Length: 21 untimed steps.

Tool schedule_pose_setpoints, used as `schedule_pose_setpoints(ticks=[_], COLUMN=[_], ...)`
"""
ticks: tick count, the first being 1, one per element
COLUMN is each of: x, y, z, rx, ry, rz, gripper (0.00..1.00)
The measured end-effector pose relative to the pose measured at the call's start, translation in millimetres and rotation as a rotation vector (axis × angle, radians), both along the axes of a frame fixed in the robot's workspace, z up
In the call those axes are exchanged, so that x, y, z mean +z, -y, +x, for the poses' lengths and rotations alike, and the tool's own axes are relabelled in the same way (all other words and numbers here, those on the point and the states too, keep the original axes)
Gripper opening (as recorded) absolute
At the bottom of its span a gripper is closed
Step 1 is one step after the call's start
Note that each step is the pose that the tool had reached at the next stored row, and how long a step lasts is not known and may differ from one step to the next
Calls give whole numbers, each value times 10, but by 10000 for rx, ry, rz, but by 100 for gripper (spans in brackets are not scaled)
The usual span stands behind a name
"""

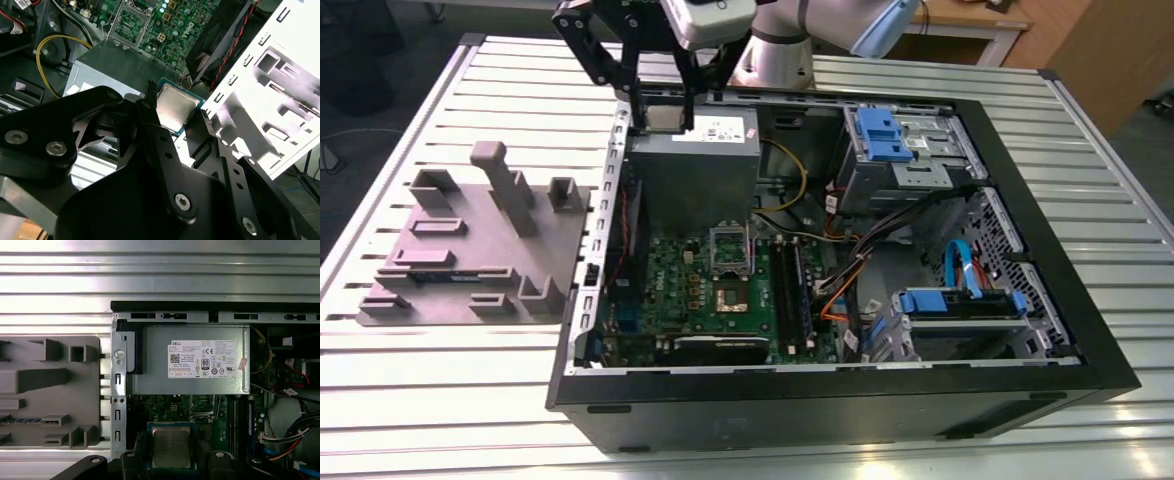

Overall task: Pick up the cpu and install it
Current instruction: 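Pick up the cpu and move it towards the insertion slot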

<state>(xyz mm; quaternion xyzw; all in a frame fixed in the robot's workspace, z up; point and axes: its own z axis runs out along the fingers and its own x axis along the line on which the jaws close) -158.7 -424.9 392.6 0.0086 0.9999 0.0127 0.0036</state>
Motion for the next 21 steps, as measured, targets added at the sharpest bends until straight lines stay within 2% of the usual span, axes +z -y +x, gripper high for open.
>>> schedule_pose_setpoints(ticks=[5, 8, 21], x=[-2, -3, -26], y=[33, 37, 40], z=[1, 39, 368], rx=[-2, -44, -91], ry=[0, -1, 0], rz=[0, -1, 0], gripper=[47, 47, 47])
